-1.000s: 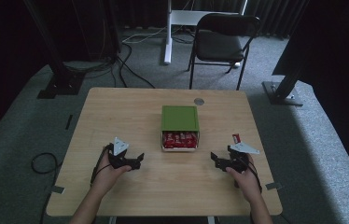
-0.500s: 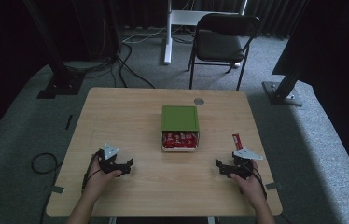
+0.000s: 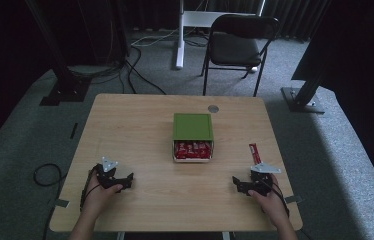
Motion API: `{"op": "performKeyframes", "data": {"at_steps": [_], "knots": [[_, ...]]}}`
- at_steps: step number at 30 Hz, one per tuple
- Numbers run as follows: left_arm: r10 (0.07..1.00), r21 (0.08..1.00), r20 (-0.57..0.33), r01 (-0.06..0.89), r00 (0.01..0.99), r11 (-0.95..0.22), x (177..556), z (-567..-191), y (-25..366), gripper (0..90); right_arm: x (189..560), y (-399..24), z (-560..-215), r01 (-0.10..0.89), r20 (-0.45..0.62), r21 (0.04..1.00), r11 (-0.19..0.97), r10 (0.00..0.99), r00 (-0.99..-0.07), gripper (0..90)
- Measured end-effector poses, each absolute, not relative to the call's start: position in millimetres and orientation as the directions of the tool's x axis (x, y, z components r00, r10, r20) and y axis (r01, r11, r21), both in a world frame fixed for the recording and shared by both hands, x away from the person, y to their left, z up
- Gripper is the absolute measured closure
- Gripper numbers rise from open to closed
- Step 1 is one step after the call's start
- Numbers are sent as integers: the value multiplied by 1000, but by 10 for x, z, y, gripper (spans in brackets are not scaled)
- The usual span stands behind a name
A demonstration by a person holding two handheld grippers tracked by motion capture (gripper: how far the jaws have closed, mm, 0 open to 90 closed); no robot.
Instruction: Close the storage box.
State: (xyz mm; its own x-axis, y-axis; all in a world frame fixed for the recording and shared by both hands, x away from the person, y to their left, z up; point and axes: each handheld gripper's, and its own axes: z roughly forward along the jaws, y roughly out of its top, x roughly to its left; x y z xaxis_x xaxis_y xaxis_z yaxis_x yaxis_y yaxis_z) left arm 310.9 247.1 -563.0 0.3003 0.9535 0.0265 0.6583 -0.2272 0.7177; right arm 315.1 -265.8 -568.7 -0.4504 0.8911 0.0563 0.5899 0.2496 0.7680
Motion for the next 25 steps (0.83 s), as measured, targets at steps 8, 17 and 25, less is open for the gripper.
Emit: {"op": "performKeyframes", "data": {"at_steps": [8,17,25], "knots": [[957,700,24,678,290,-223,3098,-5639,2487,60,3161,-2646,-5700,608,39,743,280,888,-457,124],[960,702,23,680,279,-214,3084,-5641,2485,60,3158,-2607,-5705,600,2,734,317,883,-469,121],[962,702,23,681,274,-211,3085,-5641,2489,59,3159,-2608,-5705,601,3,734,316,883,-469,120]]}}
